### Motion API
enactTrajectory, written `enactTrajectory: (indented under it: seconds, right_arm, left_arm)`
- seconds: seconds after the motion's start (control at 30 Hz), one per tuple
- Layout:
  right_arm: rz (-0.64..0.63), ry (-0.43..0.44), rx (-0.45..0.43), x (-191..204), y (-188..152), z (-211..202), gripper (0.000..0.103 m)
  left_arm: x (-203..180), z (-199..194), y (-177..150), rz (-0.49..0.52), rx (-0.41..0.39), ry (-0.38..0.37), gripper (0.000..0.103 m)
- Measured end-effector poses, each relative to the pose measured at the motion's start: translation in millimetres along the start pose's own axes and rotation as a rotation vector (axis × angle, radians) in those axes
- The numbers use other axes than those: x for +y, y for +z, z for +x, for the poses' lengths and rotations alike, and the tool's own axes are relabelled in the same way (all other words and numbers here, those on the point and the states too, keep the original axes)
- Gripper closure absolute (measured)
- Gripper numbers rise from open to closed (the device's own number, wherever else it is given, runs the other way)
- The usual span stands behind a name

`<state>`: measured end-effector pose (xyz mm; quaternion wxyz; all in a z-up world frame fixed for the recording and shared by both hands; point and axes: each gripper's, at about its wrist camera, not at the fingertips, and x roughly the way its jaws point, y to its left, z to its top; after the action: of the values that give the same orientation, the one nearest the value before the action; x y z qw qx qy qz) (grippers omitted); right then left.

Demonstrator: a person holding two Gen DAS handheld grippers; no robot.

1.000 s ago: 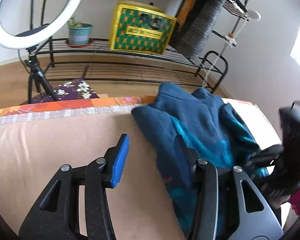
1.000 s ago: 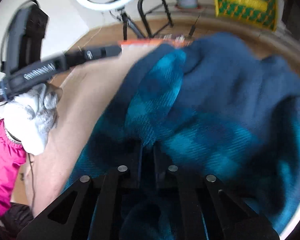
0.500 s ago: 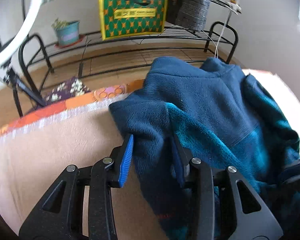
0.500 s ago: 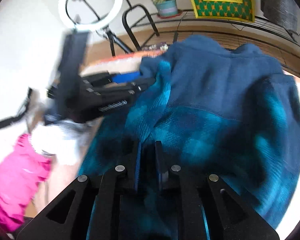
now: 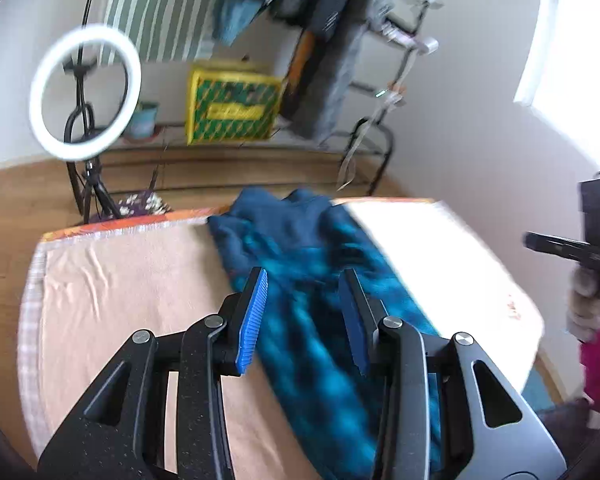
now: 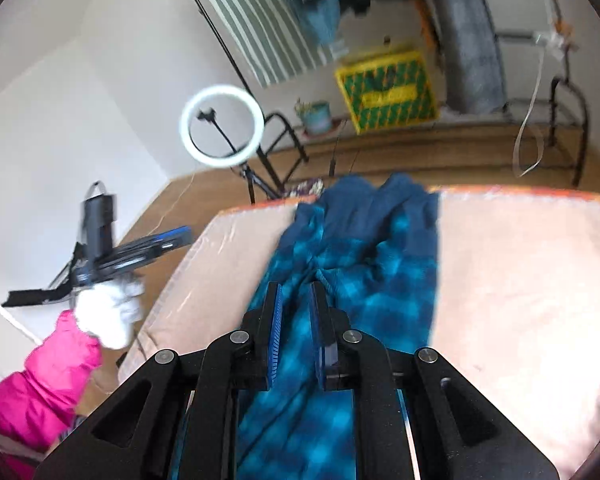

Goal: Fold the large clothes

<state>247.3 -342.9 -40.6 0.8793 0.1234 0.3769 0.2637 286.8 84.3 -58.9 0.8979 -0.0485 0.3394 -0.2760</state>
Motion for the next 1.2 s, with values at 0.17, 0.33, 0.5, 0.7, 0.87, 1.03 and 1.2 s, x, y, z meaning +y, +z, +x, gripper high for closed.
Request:
enactTrajectory:
  seconds: [0.17, 0.33, 0.5, 0.7, 0.87, 1.03, 1.2]
  right_arm:
    - [-0.058, -0.057, -0.103, 41, -25, -99, 0.091]
    - [-0.095, -0.089, -0.173, 72, -56, -173, 0.056]
    - [-0.116, -0.137, -0.113, 80, -115, -188, 0.055]
    - [0.009, -0.104, 0.006, 54, -185, -188, 0.055]
    - [0.143, -0.117, 0.171, 17, -231, -126, 0.055]
    - [0.239, -0.112, 0.334, -1, -267, -53, 0.055]
    - [0.179, -0.14, 0.336, 16, -276, -21, 0.055]
  left_arm:
    - [-45, -106, -25, -0.014, -0.049, -0.042, 0.055]
    - [-75, -165, -76, -0.074, -0.036, -0.066, 0.043]
    - [-84, -159, -157, -0.183, 0.065, -0.097, 0.042]
    - [-64, -111, -245, -0.421, 0.204, -0.124, 0.042]
    - [-55, -74, -288, -0.57, 0.284, -0.138, 0.042]
    - [-62, -42, -310, -0.603, 0.36, -0.155, 0.042]
    - [-83, -30, -317, -0.525, 0.393, -0.146, 0.042]
